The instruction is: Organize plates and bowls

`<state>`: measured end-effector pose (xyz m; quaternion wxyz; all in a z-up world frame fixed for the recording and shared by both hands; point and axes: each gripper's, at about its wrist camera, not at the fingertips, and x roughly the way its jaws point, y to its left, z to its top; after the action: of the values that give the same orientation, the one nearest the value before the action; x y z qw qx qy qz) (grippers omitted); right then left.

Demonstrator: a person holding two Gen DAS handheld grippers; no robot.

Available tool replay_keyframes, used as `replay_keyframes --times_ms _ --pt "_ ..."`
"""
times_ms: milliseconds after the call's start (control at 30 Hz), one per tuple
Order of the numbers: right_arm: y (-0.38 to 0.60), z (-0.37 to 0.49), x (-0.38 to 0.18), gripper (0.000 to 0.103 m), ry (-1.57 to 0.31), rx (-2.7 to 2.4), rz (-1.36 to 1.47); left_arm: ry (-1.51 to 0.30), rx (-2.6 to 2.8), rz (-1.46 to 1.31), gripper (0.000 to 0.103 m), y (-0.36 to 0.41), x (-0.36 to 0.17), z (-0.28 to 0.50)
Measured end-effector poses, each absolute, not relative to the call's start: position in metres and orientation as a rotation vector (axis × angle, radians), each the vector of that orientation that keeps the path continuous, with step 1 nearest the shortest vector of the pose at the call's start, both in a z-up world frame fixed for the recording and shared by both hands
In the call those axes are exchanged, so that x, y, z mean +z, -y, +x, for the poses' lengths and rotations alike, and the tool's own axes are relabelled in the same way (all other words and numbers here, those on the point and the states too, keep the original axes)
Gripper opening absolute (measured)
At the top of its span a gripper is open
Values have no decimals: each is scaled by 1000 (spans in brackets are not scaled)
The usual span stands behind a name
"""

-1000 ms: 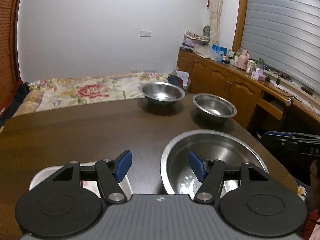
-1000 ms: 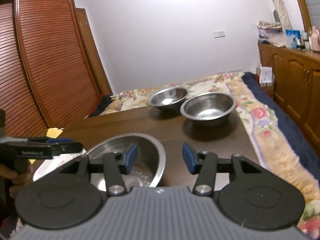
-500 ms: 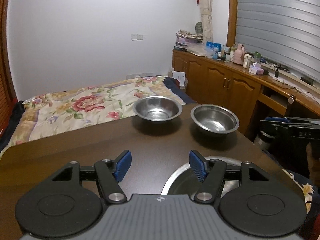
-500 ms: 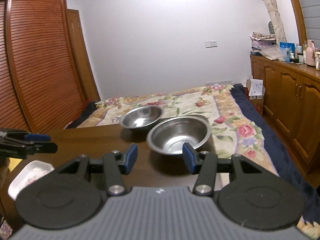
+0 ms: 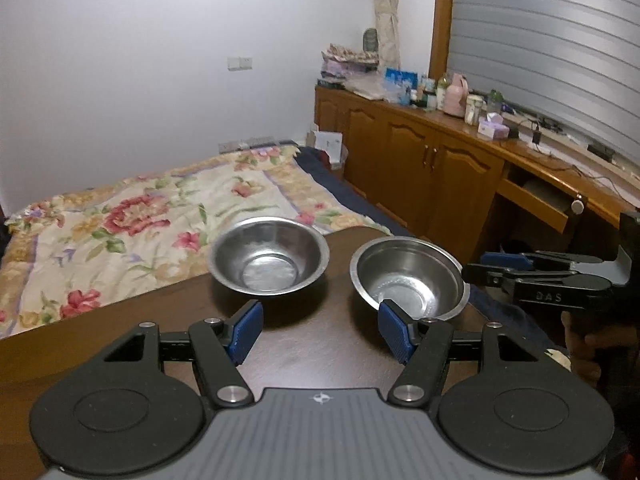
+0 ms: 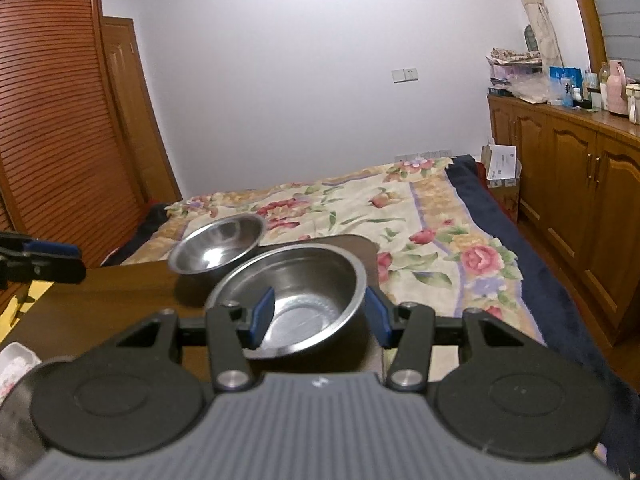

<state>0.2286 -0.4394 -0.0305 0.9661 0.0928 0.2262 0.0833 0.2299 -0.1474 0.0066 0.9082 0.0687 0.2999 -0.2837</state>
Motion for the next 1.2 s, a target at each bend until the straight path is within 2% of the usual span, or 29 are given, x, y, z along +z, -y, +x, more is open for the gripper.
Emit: replay_keyframes --times_ms 967,1200 --pt "441 257 -46 51 -510 253 250 -783 -662 140 56 199 -34 296" --pt "440 255 -46 51 -508 260 257 -796 -652 119 42 203 -34 302"
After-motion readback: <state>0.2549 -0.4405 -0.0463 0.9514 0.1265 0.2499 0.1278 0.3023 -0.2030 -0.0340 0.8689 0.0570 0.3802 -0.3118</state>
